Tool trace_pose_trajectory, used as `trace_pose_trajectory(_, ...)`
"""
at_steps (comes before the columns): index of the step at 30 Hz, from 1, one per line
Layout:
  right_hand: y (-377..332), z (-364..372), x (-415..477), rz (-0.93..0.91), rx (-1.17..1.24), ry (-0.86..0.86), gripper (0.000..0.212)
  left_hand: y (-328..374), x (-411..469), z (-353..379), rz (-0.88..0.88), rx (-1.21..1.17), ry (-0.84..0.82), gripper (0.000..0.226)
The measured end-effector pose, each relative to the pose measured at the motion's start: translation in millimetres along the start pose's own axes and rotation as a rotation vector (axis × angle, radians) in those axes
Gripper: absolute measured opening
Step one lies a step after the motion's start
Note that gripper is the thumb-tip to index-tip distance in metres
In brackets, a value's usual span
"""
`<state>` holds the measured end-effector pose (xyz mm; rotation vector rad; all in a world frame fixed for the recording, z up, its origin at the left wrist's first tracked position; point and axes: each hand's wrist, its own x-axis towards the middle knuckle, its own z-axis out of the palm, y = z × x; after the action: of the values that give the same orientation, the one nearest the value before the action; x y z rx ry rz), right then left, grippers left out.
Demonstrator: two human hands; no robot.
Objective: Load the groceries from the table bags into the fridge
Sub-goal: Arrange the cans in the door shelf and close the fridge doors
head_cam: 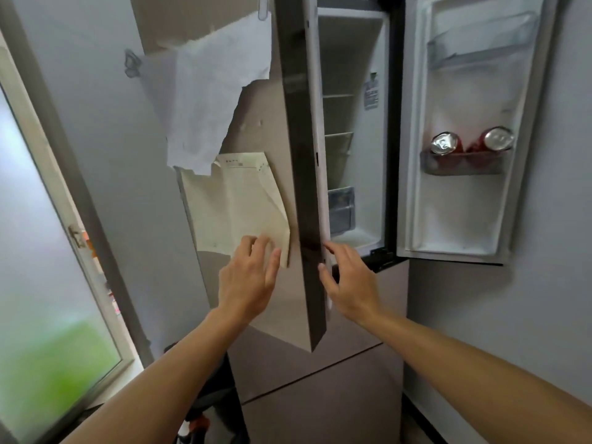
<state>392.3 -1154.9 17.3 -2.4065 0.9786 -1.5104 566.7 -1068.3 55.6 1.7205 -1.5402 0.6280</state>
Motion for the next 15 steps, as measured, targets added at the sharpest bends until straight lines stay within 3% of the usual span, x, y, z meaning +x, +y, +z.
trace_pose_trajectory(5,17.4,12.3,58.1,-0.175,-0.031,0.094,0.055,-20.5,42.0,29.0,0.002,0.159,0.076,0.036)
trace_pose_trajectory(12,70.6,44.9,120.8,-0.372,-0.092,0.143,0.070,-49.2,86.2,80.2,-0.012,0.358,0.091,0.050)
trace_pose_trajectory(15,90.4,65.8,134.0,-0.377,-0.070,0.113,0.071,-53.1,92.3,102.6,-0.029,0.417,0.115,0.056)
